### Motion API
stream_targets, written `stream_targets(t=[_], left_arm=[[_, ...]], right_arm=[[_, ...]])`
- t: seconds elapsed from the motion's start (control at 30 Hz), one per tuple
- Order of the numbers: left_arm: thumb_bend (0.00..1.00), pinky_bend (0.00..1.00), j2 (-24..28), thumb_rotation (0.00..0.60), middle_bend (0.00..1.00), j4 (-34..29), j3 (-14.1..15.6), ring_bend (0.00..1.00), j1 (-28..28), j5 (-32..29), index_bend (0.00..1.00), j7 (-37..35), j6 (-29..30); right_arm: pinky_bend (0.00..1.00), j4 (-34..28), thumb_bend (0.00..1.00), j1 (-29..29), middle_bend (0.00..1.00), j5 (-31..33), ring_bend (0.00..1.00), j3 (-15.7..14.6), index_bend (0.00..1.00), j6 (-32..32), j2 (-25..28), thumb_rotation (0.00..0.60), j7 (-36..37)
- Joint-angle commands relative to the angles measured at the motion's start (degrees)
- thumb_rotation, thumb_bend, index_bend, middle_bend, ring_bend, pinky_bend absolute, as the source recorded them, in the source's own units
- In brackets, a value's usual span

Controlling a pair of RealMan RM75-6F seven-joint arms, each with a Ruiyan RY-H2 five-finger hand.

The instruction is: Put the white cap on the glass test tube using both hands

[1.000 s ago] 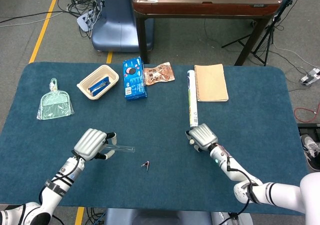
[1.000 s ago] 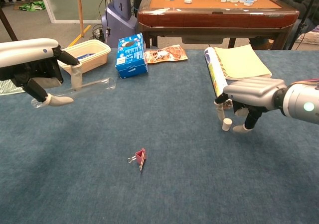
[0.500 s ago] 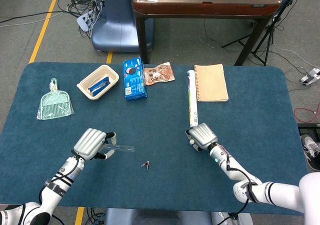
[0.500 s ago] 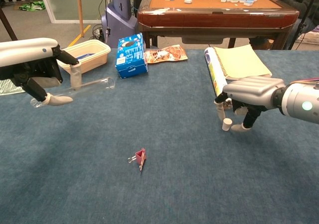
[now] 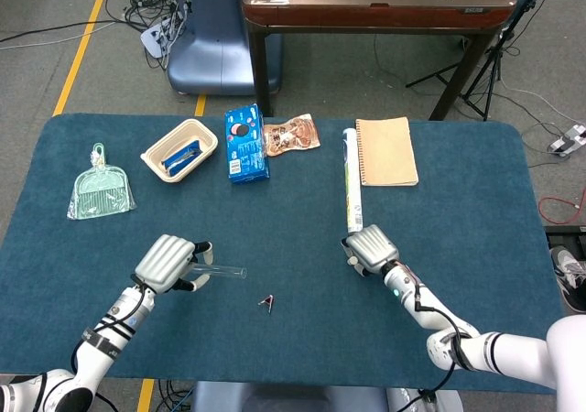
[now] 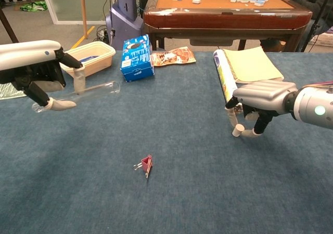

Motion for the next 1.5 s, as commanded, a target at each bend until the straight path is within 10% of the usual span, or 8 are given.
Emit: stream_targets(t=[0.03,0.73,1.5], left_arm=[[0.26,1.00,0.0,0.600,1.00,0.1,-0.1,0.99,-0.1,-0.2,0.64,-0.1,-0.1],[0.26,1.00,-0.8,0.600,1.00,1.0,-7.2,0.99,-5.7,-6.8,0.64,-8.5,-6.4],[0.26,1.00,-5.3,0.600,1.00,0.8,-9.3,0.99,-10.1,-14.0,0.64,-12.6,-9.7]], right_arm=[[1.00,-0.2,0.35,0.0,1.00,0.0,1.00,0.2,0.54,0.0,0.2,0.600,0.3],[1.00,-28.2,0.39,-3.7,1.00,-14.5,1.00,10.0,0.62,9.8,22.3,0.600,21.9],[1.00,-30.9,0.39,-1.9,1.00,-15.5,1.00,11.9,0.65,10.8,20.2,0.600,24.4]])
